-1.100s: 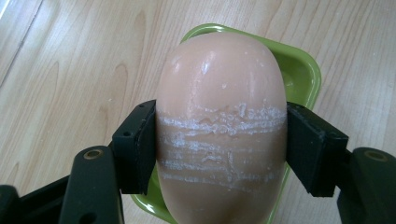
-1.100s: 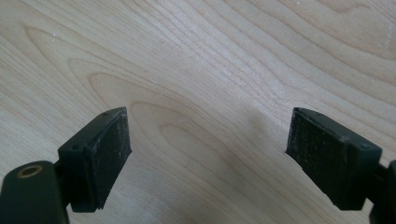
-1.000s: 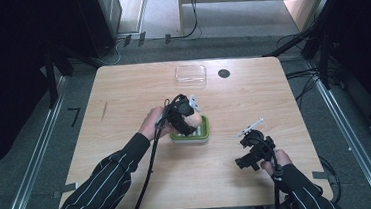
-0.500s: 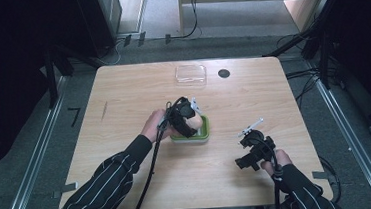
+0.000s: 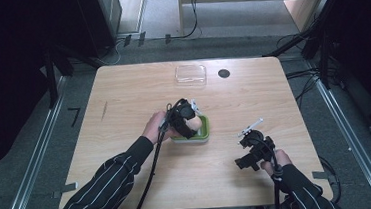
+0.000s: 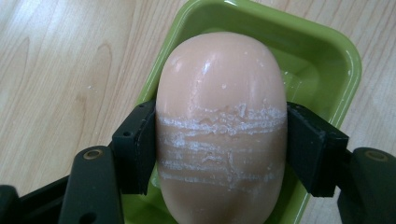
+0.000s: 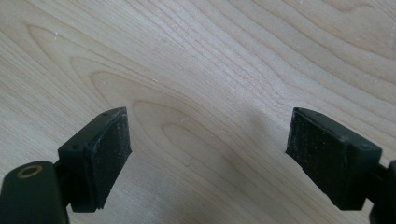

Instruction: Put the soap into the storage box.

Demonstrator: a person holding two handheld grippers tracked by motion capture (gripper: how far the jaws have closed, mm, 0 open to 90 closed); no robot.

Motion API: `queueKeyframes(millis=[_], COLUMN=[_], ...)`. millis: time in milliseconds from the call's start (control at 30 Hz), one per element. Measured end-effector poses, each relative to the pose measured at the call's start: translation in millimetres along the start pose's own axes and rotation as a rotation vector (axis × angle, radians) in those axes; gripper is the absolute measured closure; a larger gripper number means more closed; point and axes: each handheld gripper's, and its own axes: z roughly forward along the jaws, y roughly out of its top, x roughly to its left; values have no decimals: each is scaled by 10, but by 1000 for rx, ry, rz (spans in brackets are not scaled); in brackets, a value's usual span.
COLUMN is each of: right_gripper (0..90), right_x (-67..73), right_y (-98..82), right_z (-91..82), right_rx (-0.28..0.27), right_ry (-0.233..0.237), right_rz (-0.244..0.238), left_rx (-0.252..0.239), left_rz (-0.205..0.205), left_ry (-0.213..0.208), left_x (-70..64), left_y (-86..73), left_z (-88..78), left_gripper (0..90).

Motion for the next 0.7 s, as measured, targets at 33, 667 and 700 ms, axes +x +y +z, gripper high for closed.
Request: queueKeyframes(millis=[33, 667, 700], right_gripper=[141, 141, 141], right_x=[0, 1, 1], right_y=[0, 2, 2], right_z=[0, -1, -1], right_rx=[0, -2, -2], right_ry=[0, 1, 1], right_rz=[0, -6, -6], left_rx=[0, 9, 8], left_rz=[0, -3, -4], left_ry=[0, -1, -2], left_x=[0, 0, 1], left_y=[0, -11, -12], left_z=[0, 33, 33], left_gripper=[336, 335, 335])
